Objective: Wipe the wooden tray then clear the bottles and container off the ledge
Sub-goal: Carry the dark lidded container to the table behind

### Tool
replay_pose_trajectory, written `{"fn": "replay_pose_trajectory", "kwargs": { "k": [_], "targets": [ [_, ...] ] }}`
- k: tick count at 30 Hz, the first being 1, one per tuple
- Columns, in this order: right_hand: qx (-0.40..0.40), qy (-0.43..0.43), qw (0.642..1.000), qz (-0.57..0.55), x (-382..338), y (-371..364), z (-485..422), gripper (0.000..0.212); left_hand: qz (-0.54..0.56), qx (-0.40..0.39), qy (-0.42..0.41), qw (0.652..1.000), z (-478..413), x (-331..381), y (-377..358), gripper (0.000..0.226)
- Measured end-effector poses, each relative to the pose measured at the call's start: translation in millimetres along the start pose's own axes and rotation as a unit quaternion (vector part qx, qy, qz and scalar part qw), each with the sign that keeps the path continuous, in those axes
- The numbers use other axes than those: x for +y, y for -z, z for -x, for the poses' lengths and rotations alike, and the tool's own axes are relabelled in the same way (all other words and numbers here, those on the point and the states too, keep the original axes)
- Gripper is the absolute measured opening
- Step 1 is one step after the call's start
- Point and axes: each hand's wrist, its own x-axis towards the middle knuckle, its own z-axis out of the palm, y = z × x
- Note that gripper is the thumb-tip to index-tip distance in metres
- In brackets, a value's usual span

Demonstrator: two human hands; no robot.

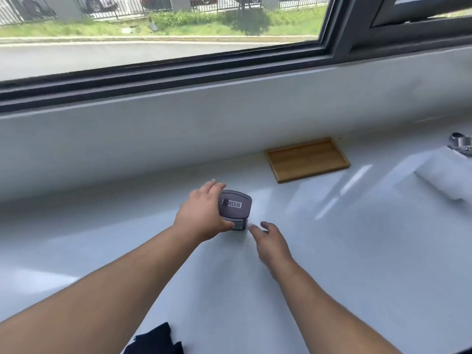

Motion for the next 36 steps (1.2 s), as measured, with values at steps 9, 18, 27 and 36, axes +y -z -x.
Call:
{"fn": "replay_pose_trajectory", "kwargs": {
  "k": [9,18,27,36],
  "targets": [
    [-0.074,-0.063,0.985,-0.142,-7.4,-9.5,-21.7,0.028,-0.041,-0.033,-0.028,0.998,-36.2,5.8,-15.1,0.078],
    [-0.157,-0.038,0.98,-0.117,-28.8,-83.3,22.9,0.043,0.027,0.027,0.056,0.998,35.4,-80.2,19.1,0.073],
    [-0.285,0.002,0.958,-0.024,-56.8,-246.3,146.7,0.04,0.067,0.138,0.17,0.973,203.1,-234.5,87.7,0.073],
    [-0.422,0.035,0.9,0.099,-36.2,-422.6,318.6,0.054,0.076,0.224,0.297,0.925,416.1,-383.9,120.4,0.058]
  ]
}}
